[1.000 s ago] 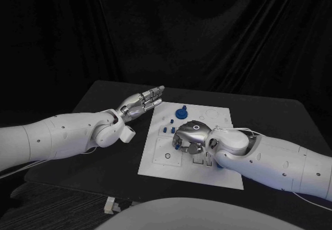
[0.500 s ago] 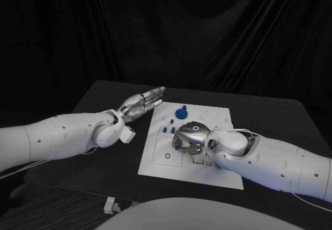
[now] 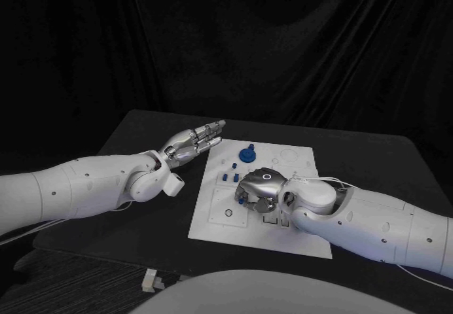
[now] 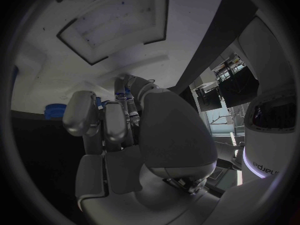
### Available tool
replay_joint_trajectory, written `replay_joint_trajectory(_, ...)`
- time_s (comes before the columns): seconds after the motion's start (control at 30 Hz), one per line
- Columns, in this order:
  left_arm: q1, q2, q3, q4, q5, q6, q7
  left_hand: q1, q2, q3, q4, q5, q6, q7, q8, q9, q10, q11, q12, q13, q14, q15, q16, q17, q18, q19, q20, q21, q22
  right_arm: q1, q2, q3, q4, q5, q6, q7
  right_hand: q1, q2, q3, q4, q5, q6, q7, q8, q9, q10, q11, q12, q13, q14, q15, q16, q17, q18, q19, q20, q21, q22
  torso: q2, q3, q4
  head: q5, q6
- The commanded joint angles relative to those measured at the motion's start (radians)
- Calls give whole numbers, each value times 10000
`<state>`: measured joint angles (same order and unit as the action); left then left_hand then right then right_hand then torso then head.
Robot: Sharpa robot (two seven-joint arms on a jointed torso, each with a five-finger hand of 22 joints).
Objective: Assemble the parts on the task board
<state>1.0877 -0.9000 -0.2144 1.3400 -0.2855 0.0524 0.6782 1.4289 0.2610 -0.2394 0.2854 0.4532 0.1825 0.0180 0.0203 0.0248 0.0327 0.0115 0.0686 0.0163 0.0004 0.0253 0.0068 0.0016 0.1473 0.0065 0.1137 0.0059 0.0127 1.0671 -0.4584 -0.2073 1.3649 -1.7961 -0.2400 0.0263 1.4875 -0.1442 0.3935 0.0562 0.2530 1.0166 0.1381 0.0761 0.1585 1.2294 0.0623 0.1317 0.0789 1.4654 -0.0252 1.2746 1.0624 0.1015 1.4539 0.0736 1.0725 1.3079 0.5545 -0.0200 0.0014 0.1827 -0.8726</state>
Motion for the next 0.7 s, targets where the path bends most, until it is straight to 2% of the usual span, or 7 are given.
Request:
replay_joint_trajectory(0.03, -18, 18, 10, 7, 64, 153, 1070, 76, 8, 79, 5, 57, -9, 59, 62, 11, 7, 58, 54, 16, -4, 77, -68, -16, 118, -19, 82, -9, 9, -27, 7, 1, -15, -78, 272, -310, -187, -112, -12, 56, -142, -326, -29, -137, -88, -216, 8, -30, -20, 43, 66, -55, -19, -114, -52, 47, -91, 1424, 0, 3, -2, 8, 0)
replay_joint_trajectory(0.07, -19, 19, 10, 5, 64, 155, 1067, 82, 10, 82, 2, 60, -3, 77, 63, 12, 8, 60, 55, 16, -4, 78, -68, -16, 120, -19, 86, -9, 8, -27, 6, 1, -16, -78, 282, -322, -212, -124, -11, 69, -165, -405, -48, -144, -108, -273, 16, -36, -21, 33, 70, -55, -25, -111, -62, 54, -98, 1421, -2, 2, -4, 8, 0)
replay_joint_trajectory(0.13, -23, 24, 10, 0, 64, 162, 1059, 84, 11, 84, 1, 64, 1, 85, 64, 12, 8, 61, 56, 16, -4, 79, -68, -16, 121, -19, 88, -9, 7, -28, -2, 1, -16, -78, 287, -346, -380, -219, -51, 157, -318, -1066, -355, -146, -268, -611, 93, -53, -30, -18, 139, -37, -28, -97, -122, 110, -166, 1399, -4, 3, -3, 16, 0)
replay_joint_trajectory(0.3, -28, 26, 10, -5, 64, 174, 1039, 95, 15, 91, -4, 81, 12, 109, 66, 14, 9, 68, 60, 17, -4, 82, -68, -16, 124, -18, 94, -9, 7, -28, -38, 1, 4, -78, 373, -495, -536, -318, -185, 241, -533, -1451, -639, -121, -382, -1161, 239, -76, -47, -120, 252, -60, -113, -64, -235, 211, -364, 1344, -2, 3, -1, 17, 0)
replay_joint_trajectory(0.4, -30, 19, 10, -3, 64, 176, 1025, 103, 14, 95, -10, 96, 17, 122, 66, 14, 9, 74, 62, 17, -4, 84, -68, -16, 126, -18, 98, -9, 7, -26, -96, 1, 36, -78, 281, -581, -512, -326, -698, 276, -880, -2347, -1105, -108, -649, -2477, 429, -230, -76, -434, 238, -263, -473, 76, -575, 262, -1085, 1169, 0, 3, 1, 22, 0)
replay_joint_trajectory(0.57, -33, 8, 10, -9, 64, 187, 994, 111, 12, 99, -15, 107, 15, 130, 66, 14, 9, 78, 63, 17, -4, 87, -68, -16, 127, -16, 101, -7, 11, 22, -299, 1, 173, -78, -489, -517, -294, -202, -1388, 456, -995, -2727, -1211, -81, -802, -3448, 498, 86, -35, -579, 214, -252, -568, 122, -711, 245, -1313, 1117, -4, 3, -1, 0, 0)
replay_joint_trajectory(0.7, -35, 0, 10, -18, 64, 192, 977, 118, 11, 102, -19, 115, 8, 134, 64, 13, 7, 81, 60, 16, -4, 89, -68, -16, 128, -18, 104, -9, 6, 241, -572, 1, 385, -78, -1257, -437, -216, -165, -1687, 682, -977, -2441, -1188, -1, -811, -3985, 538, 355, -51, -585, 232, -179, -530, 120, -720, 257, -1320, 1114, -2, 4, -4, -23, 0)
